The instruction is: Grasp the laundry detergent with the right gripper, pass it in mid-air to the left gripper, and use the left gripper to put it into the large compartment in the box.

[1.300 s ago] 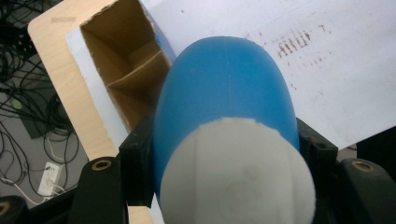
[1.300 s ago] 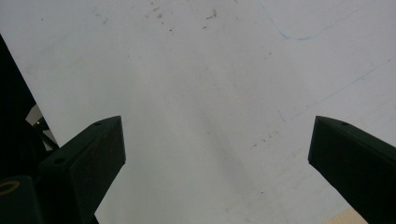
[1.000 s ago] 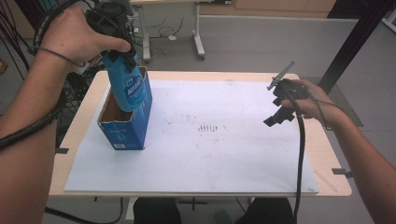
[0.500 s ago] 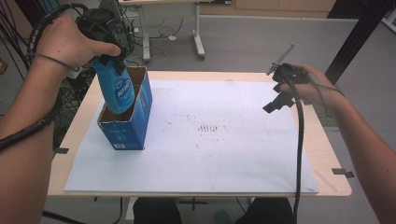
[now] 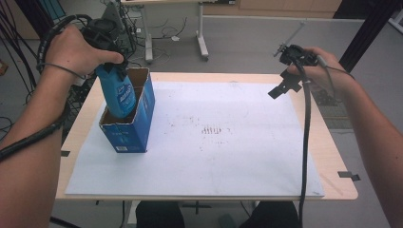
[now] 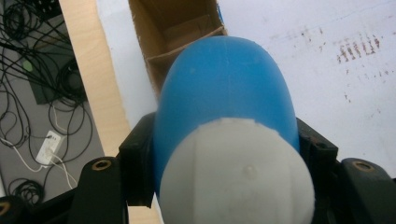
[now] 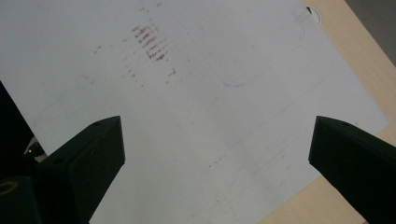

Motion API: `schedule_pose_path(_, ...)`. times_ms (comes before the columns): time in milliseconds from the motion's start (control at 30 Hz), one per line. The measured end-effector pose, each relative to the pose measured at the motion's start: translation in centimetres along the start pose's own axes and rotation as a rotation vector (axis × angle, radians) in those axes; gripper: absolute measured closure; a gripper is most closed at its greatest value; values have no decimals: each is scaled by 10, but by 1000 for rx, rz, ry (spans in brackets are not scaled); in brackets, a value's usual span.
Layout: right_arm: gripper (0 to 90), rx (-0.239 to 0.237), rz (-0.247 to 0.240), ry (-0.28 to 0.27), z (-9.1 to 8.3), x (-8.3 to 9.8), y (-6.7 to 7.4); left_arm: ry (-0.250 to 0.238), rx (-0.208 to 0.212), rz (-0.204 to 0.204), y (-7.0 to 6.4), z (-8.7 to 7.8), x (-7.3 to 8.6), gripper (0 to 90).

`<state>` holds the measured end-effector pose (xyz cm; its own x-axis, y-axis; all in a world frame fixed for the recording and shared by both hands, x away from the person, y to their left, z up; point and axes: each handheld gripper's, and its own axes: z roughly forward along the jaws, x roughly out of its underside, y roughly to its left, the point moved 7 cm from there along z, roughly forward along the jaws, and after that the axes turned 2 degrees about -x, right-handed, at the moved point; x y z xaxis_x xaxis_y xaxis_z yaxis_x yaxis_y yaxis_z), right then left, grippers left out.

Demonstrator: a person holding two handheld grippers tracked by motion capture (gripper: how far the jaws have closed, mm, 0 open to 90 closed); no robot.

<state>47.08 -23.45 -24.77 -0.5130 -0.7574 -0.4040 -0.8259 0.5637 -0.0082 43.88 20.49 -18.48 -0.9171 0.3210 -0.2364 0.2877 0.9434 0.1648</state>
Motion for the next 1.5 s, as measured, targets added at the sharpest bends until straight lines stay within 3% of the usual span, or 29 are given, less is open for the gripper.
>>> schedule_pose_path(267, 36, 9, 12, 3, -20, -23, -4, 7, -18, -4, 2, 14, 0, 377)
schedule_pose_path(733, 35, 31, 11, -17, -46, -49, -6, 27, 2, -18, 5, 42, 3, 377)
schedule_pose_path(1067, 34, 29, 7, -23, -55, -60, -7, 44, 30, -26, 2, 64, 5, 377)
schedule_pose_path(1500, 35, 28, 20, -17, -54, -64, -13, 67, 48, -47, 0, 90, 8, 377)
